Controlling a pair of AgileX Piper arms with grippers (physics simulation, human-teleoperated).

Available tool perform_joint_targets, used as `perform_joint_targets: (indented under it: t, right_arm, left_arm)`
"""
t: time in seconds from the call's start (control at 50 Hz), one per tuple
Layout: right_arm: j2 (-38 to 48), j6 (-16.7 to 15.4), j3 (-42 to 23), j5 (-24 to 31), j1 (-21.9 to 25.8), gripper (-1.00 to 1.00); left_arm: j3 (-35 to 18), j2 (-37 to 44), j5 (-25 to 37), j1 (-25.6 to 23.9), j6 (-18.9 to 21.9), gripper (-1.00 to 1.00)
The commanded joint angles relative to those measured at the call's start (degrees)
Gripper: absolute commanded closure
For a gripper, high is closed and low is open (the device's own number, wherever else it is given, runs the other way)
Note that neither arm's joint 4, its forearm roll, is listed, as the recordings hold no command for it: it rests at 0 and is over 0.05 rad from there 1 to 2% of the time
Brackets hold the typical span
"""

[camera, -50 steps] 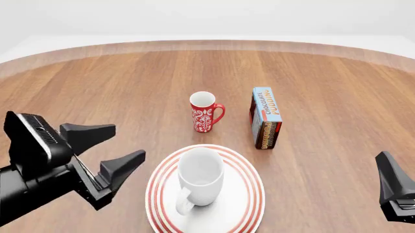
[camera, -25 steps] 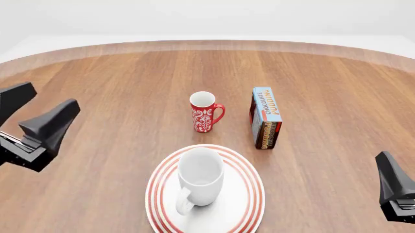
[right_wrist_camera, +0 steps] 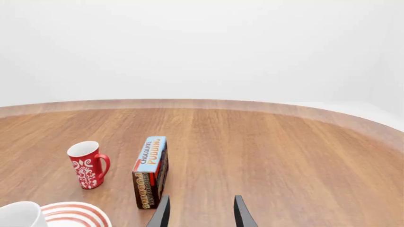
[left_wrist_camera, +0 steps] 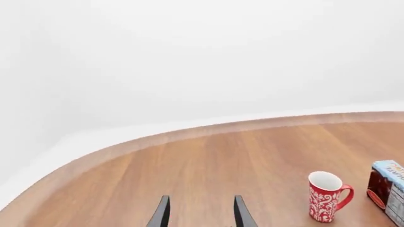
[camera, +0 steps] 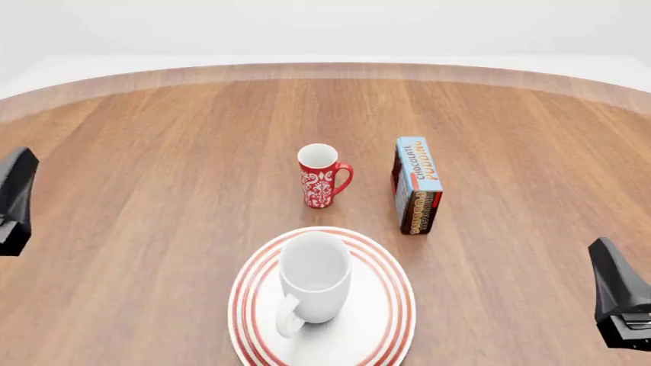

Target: Pick up the white mug and put it on the plate, and put the chocolate pudding to the right of the plate.

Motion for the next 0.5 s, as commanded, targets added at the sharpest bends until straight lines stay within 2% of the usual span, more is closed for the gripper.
perform_joint_targets:
  t: [0.02, 0.14, 0.24, 0.26, 0.36, 0.4, 0.5]
  right_arm:
    - [0.0, 0.2, 0.0, 0.0, 0.0, -1.0]
    - [0.0, 0.3, 0.0, 0.1, 0.1, -1.0]
    - [0.0, 0.3, 0.0, 0.1, 0.1, -1.0]
    - [0.0, 0.4, 0.0, 0.1, 0.0, -1.0]
    - [0.0, 0.3, 0.0, 0.2, 0.0, -1.0]
    - [0.0, 0.3, 0.0, 0.2, 0.0, -1.0]
    - [0.0, 0.0, 0.0, 0.1, 0.0, -1.0]
  left_arm:
    - [5.3, -3.0, -3.4, 9.3, -0.5, -1.0]
    - [6.7, -5.0, -2.9, 13.0, -1.3, -1.0]
    - [9.1, -3.3, -6.3, 14.9, 0.0, -1.0]
    - [10.0, -2.2, -8.0, 15.7, -1.6, -1.0]
    - [11.7, -1.8, -10.1, 17.4, -2.7, -1.0]
    - [13.1, 0.3, -13.6, 19.1, -3.8, -1.0]
    - [15.4, 0.4, -16.0, 21.6, -4.8, -1.0]
